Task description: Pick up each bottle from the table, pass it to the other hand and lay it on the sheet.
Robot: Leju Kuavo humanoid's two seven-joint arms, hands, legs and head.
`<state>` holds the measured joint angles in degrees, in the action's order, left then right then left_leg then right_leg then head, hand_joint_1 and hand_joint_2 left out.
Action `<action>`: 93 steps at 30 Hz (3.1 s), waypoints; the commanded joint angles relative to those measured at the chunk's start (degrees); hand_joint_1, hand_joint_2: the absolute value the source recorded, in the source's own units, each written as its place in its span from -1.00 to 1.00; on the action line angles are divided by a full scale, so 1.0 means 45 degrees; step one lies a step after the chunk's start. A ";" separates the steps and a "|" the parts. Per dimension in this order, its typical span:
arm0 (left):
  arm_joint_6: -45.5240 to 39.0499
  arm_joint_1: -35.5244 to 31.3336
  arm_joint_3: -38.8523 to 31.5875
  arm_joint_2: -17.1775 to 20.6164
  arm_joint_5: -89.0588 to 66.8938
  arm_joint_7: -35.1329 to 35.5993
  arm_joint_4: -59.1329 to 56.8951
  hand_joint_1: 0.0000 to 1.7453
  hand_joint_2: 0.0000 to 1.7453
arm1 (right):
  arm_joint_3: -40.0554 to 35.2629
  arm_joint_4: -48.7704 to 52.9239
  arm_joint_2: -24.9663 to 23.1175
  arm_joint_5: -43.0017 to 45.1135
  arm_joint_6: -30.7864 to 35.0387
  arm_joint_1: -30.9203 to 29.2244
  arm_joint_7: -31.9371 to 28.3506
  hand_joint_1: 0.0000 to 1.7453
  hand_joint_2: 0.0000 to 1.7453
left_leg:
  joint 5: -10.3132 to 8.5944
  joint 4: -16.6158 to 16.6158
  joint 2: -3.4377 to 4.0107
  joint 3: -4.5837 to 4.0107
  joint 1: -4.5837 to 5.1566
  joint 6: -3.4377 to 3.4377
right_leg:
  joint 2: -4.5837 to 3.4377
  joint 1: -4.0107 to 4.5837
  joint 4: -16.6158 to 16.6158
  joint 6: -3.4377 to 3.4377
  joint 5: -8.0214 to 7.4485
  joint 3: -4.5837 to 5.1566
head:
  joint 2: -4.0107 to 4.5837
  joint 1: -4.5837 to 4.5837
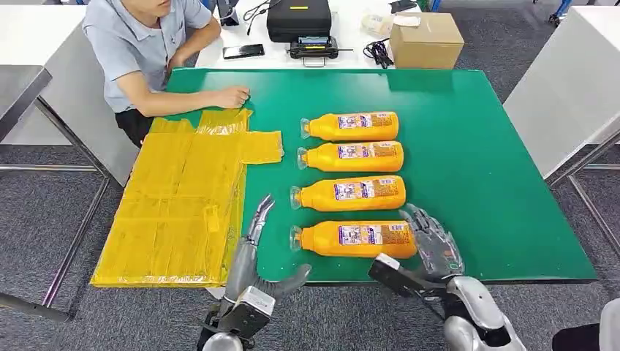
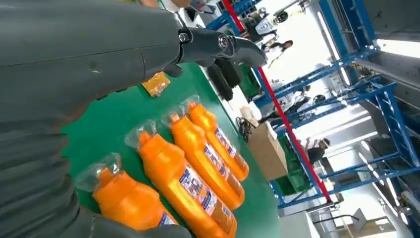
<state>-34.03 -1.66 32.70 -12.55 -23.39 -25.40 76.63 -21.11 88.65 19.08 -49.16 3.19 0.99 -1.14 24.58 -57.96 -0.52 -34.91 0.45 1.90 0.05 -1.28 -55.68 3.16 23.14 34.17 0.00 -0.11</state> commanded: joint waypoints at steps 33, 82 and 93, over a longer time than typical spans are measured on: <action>0.0147 -0.1208 0.1033 0.0283 0.0641 -0.0045 -0.1685 -1.00 1.00 | -0.2700 -0.3726 -0.0483 0.0873 -0.0549 -0.2714 0.0162 -1.00 1.00 | 0.0016 0.0021 0.0026 0.0076 -0.0026 -0.0032 | -0.0016 0.0029 0.0034 -0.0041 0.0007 -0.0079 | 0.0000 0.0000; -0.0075 -0.2147 0.1571 0.0031 0.1810 -0.0735 -0.2720 -1.00 1.00 | -0.3639 -0.5220 0.0481 0.5238 -0.2592 -0.3756 -0.1149 1.00 1.00 | 0.0004 0.0010 -0.0006 0.0124 -0.0025 -0.0020 | 0.0020 0.0028 0.0033 -0.0036 0.0008 -0.0134 | 0.0000 0.0000; 0.0628 -0.1246 0.0080 -0.0260 0.9593 -0.1439 -0.2020 -1.00 1.00 | -0.1422 -0.2049 -0.1419 0.8577 -0.1430 -0.2377 -0.3221 1.00 1.00 | 0.0009 0.0007 0.0044 0.0096 -0.0019 -0.0018 | -0.0029 0.0025 0.0004 -0.0031 0.0005 -0.0085 | 0.0000 0.0000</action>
<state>-37.44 -9.02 37.01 -14.32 0.65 -36.69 67.95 -32.83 70.52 19.02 -13.75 -5.32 -13.67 -14.66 24.55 -57.97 -0.46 -34.60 0.41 1.95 0.04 -1.22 -55.68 3.16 23.13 33.86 0.00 -0.11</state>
